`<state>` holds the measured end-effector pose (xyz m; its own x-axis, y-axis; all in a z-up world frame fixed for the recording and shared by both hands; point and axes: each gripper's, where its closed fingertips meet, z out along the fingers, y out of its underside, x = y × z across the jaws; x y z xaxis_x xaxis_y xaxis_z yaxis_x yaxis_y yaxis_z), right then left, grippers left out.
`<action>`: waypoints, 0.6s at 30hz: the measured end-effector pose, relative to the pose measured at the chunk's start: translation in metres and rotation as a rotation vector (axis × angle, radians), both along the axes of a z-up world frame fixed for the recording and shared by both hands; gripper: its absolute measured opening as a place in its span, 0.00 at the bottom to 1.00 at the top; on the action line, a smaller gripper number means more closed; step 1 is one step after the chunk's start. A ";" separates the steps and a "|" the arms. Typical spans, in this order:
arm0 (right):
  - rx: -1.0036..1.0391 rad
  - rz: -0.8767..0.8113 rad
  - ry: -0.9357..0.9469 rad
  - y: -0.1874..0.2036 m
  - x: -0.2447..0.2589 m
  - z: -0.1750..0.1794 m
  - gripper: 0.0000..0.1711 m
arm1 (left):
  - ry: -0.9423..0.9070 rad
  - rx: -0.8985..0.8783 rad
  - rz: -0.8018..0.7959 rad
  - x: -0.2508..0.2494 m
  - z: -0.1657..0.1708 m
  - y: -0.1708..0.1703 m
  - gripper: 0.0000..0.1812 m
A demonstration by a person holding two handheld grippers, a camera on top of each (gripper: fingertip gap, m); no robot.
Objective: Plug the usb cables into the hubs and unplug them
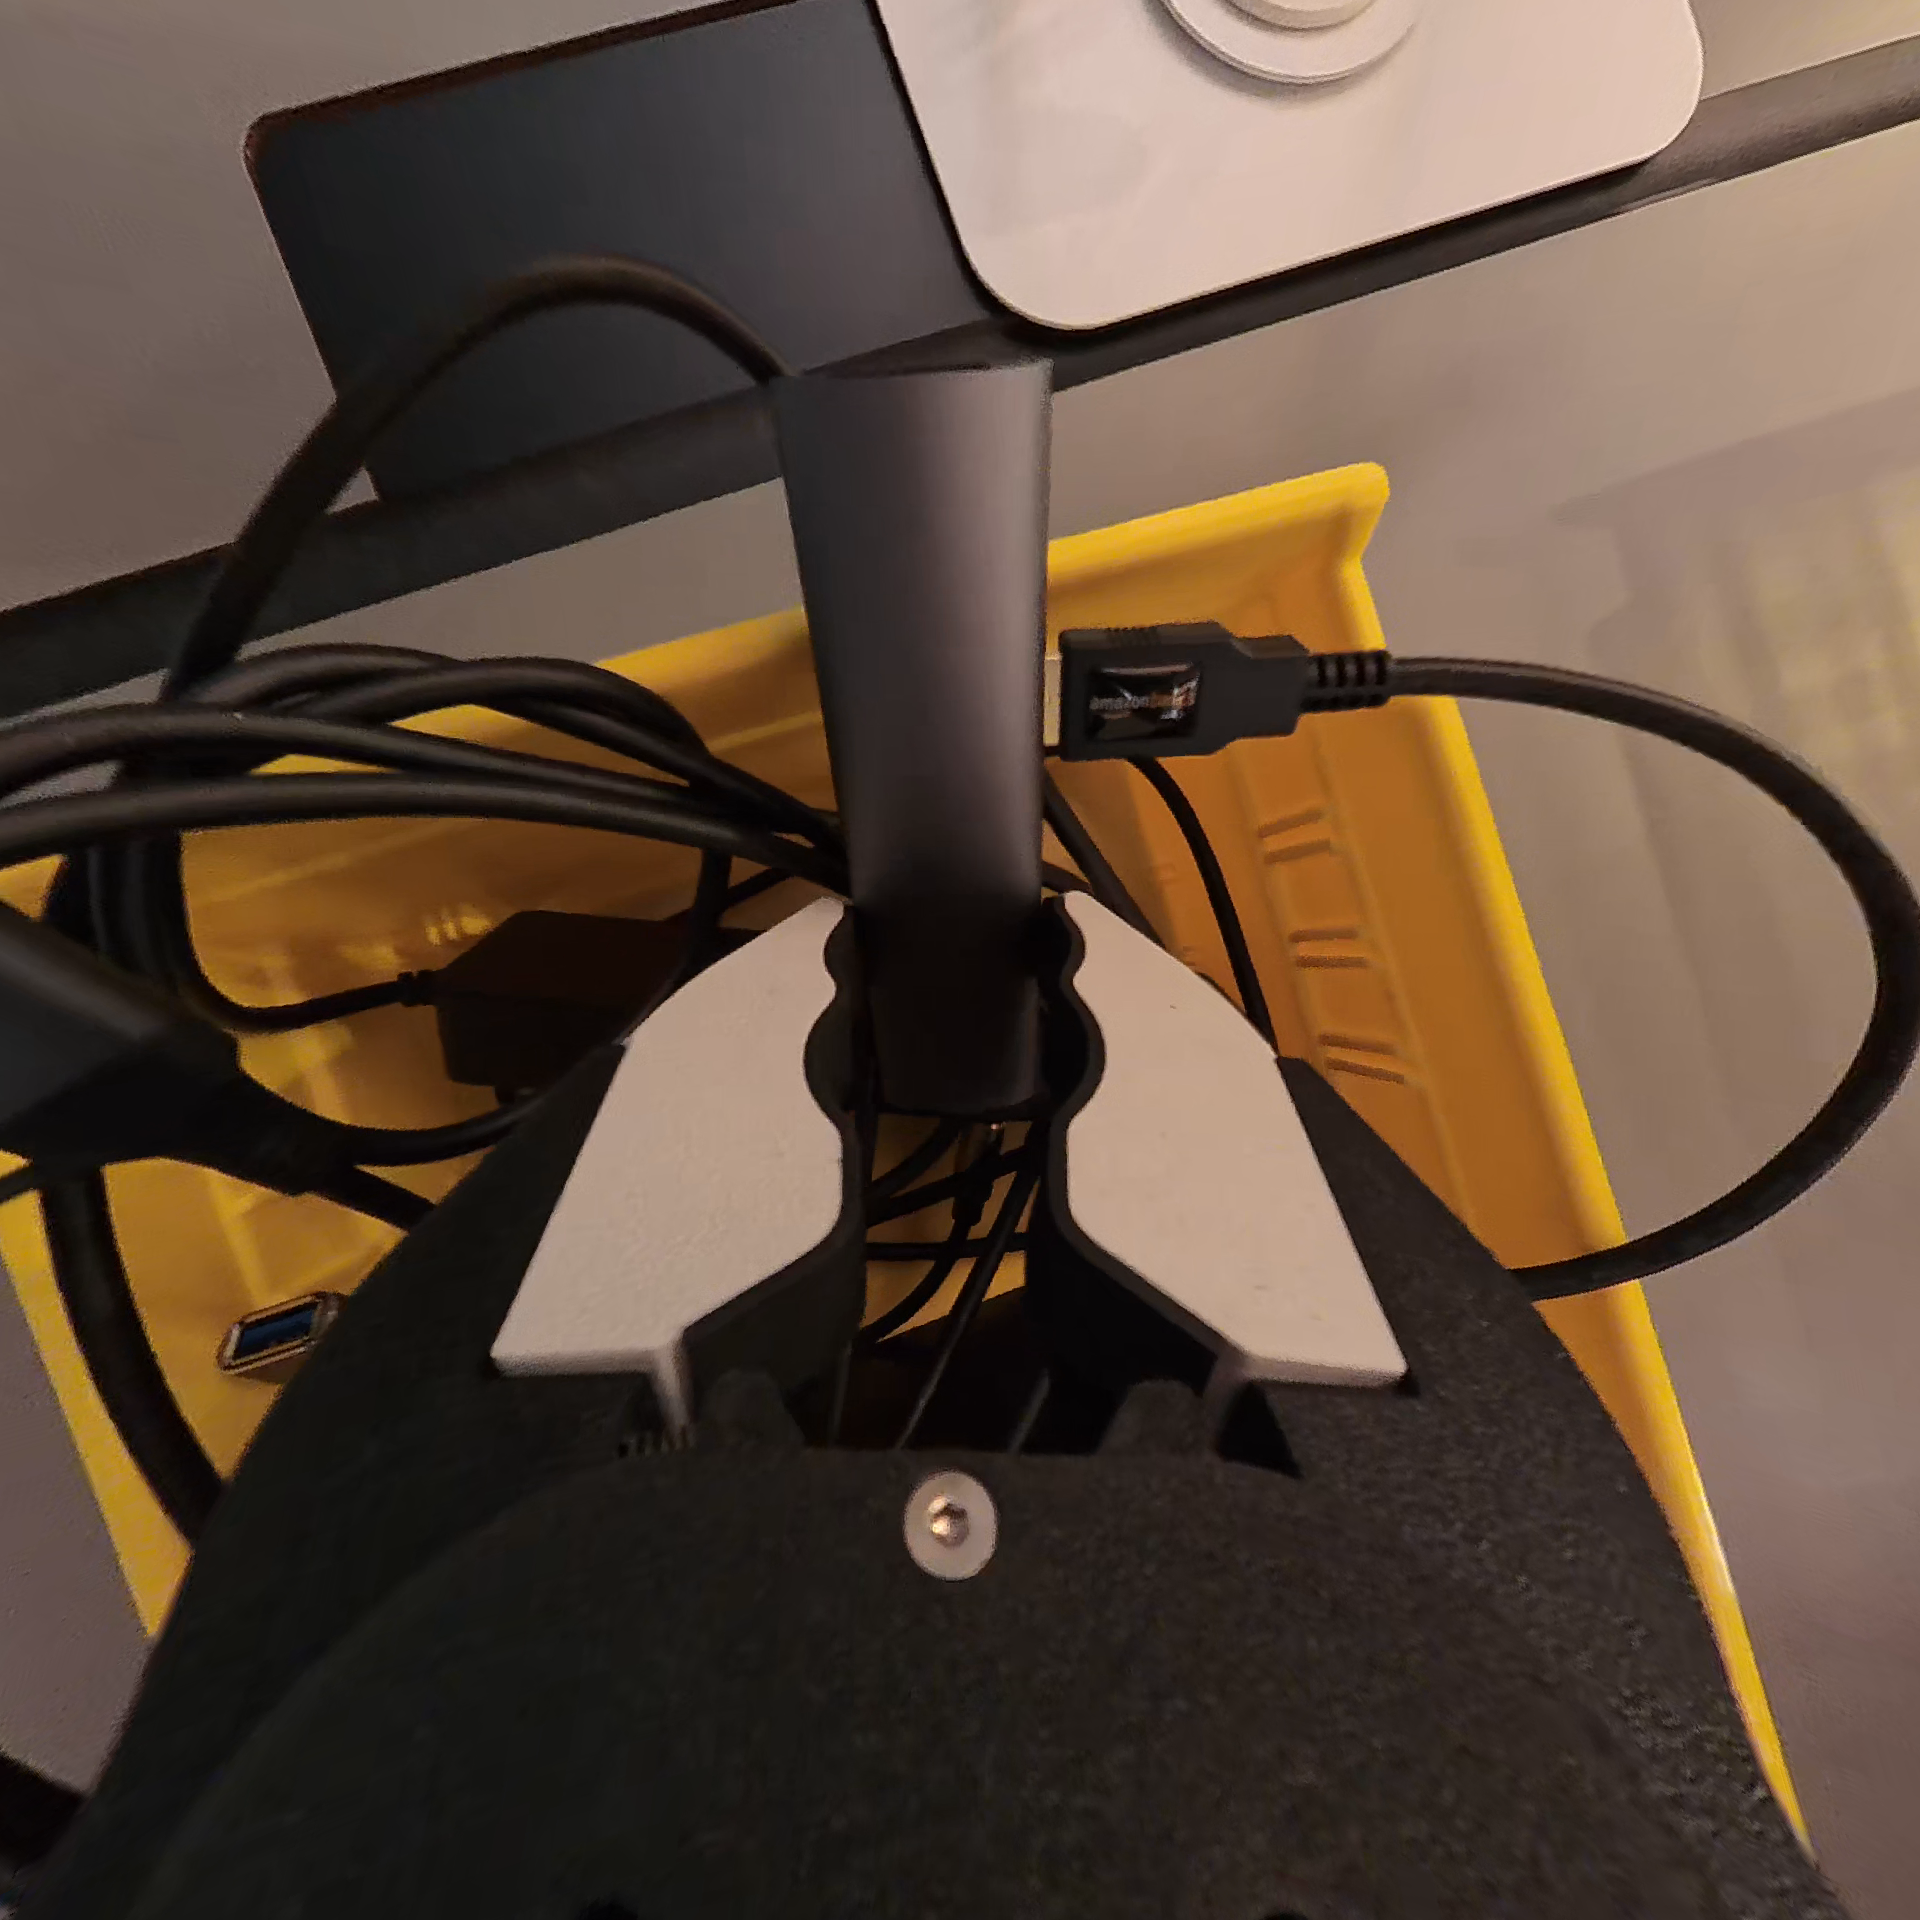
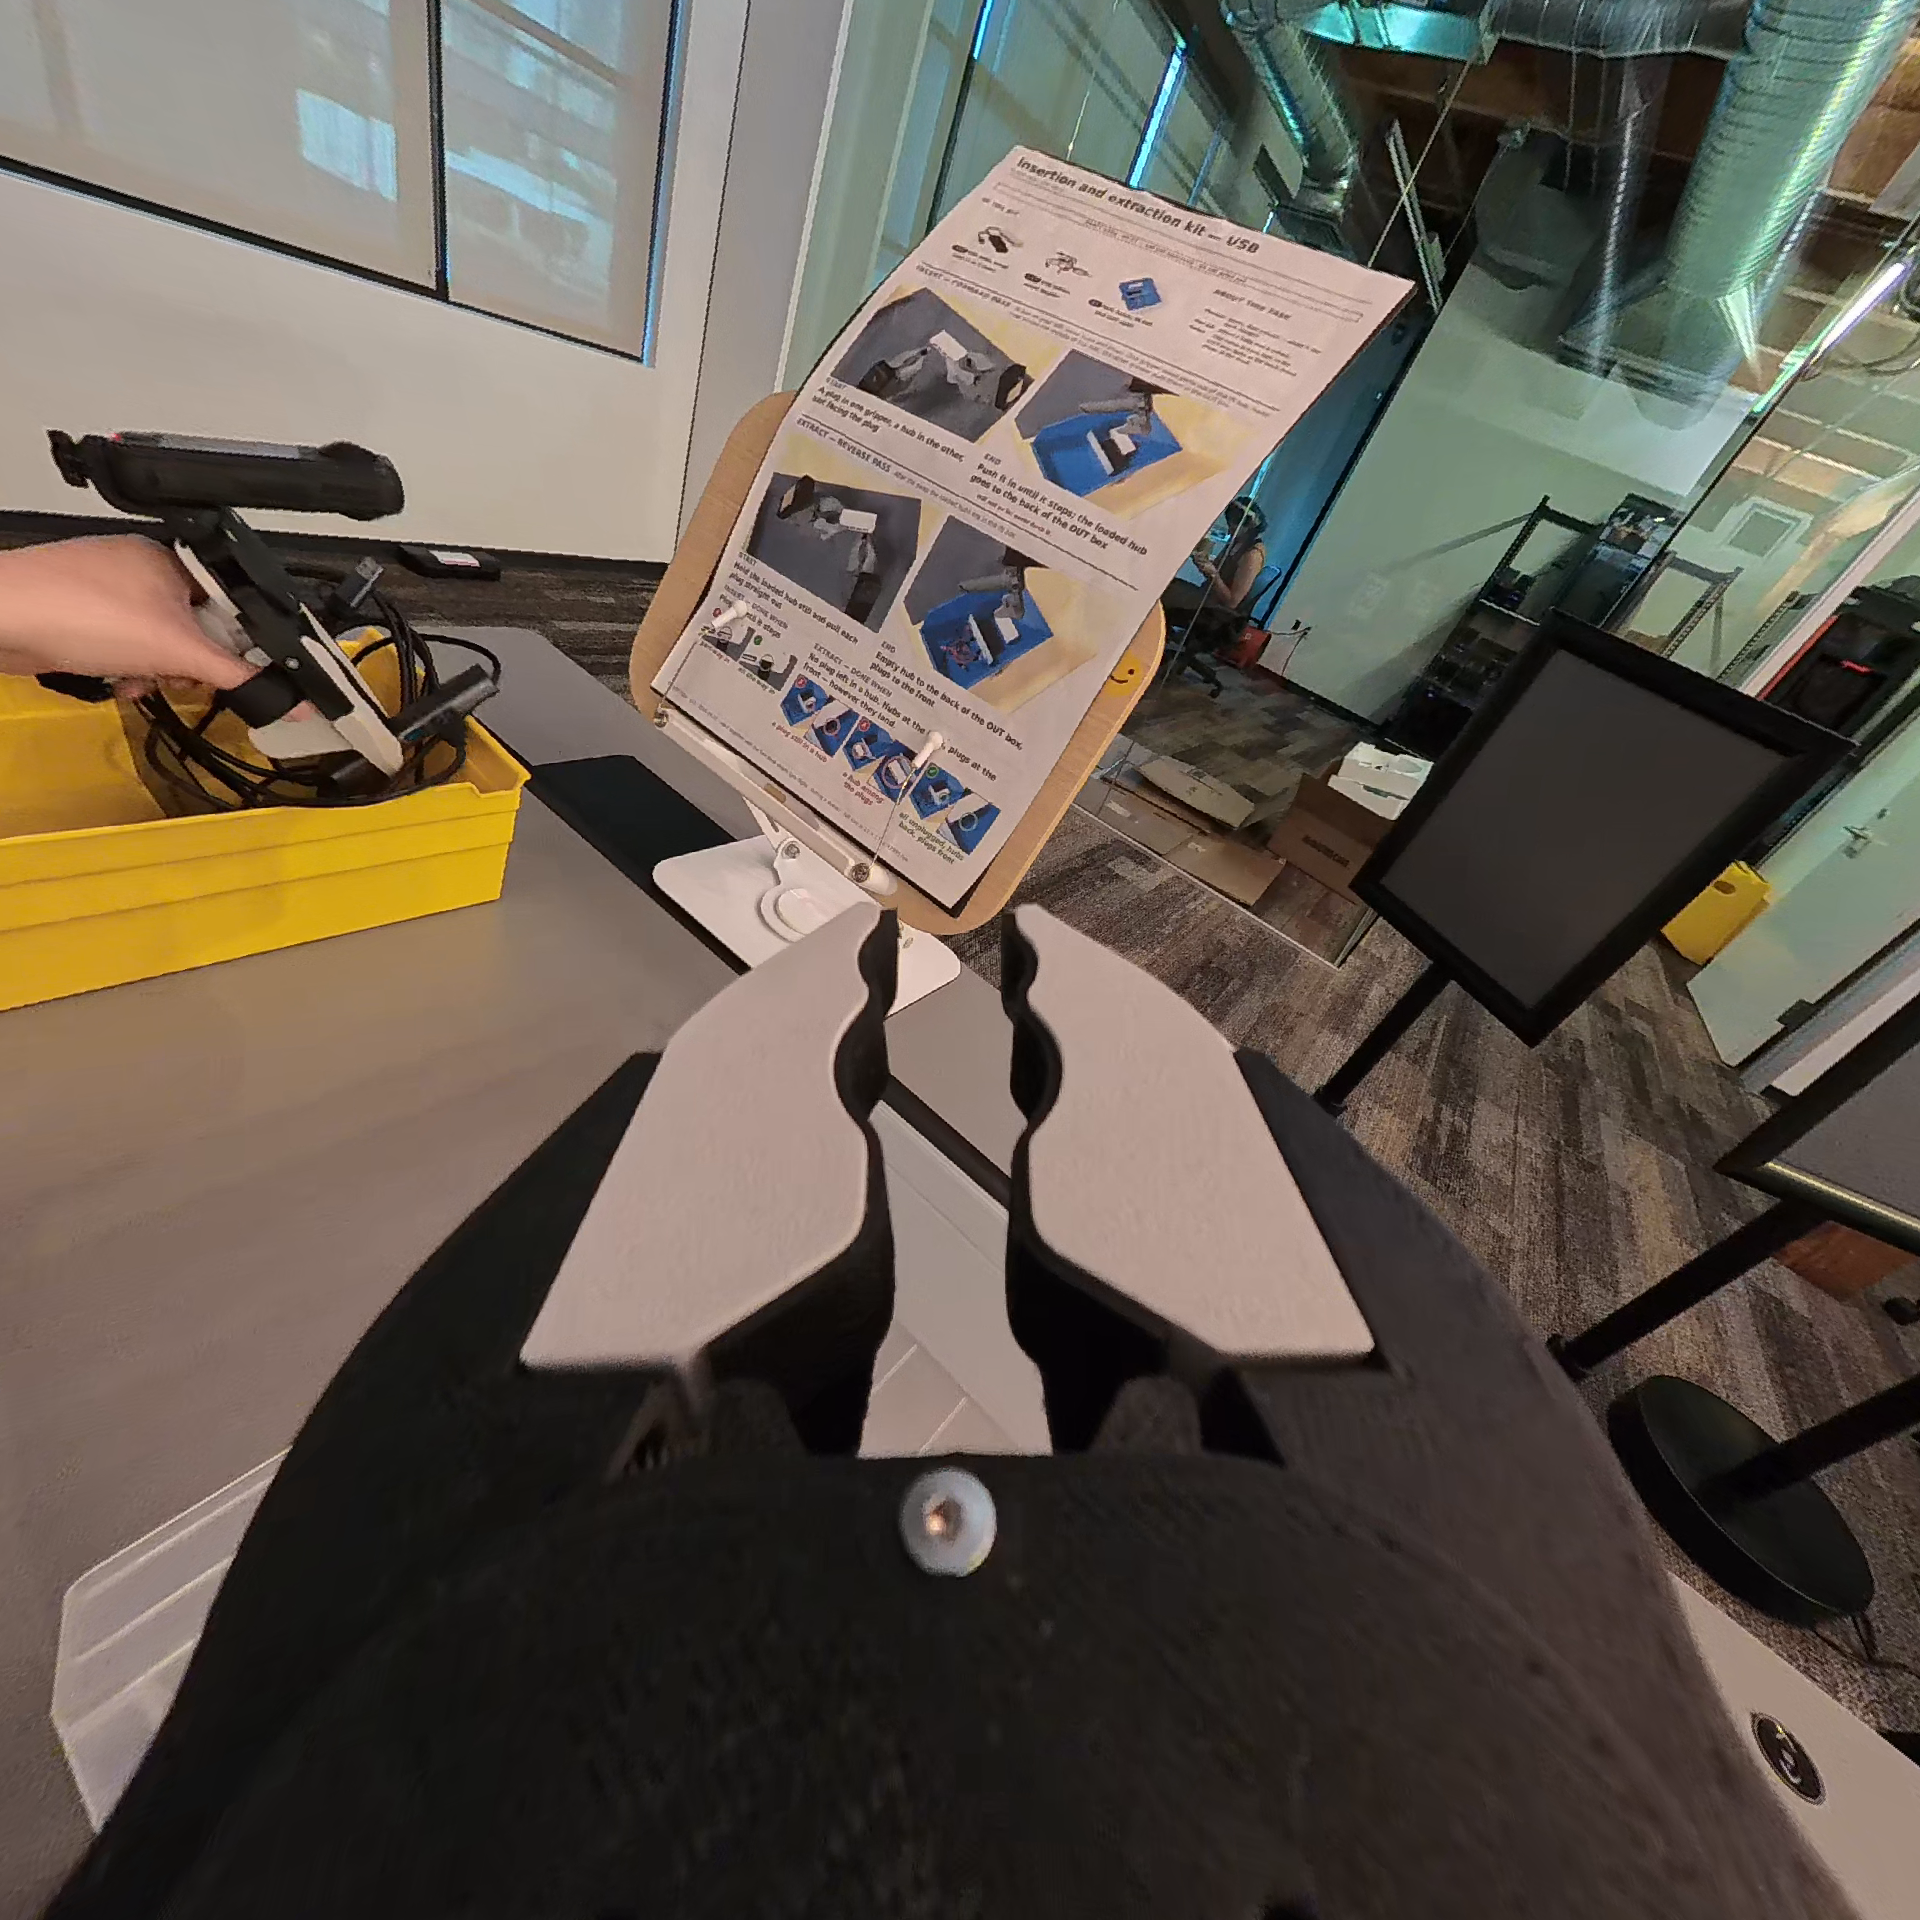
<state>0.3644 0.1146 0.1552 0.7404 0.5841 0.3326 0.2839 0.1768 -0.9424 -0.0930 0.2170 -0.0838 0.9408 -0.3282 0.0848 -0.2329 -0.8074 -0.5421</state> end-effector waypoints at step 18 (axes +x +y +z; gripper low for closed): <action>0.000 -0.016 -0.011 0.001 0.003 -0.001 0.11 | 0.041 0.236 -0.105 0.021 0.085 -0.001 0.18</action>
<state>0.3672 0.1159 0.1540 0.7460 0.5722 0.3408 0.2967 0.1726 -0.9392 -0.0721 0.2155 0.0010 0.9018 -0.4300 -0.0434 -0.3340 -0.6298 -0.7012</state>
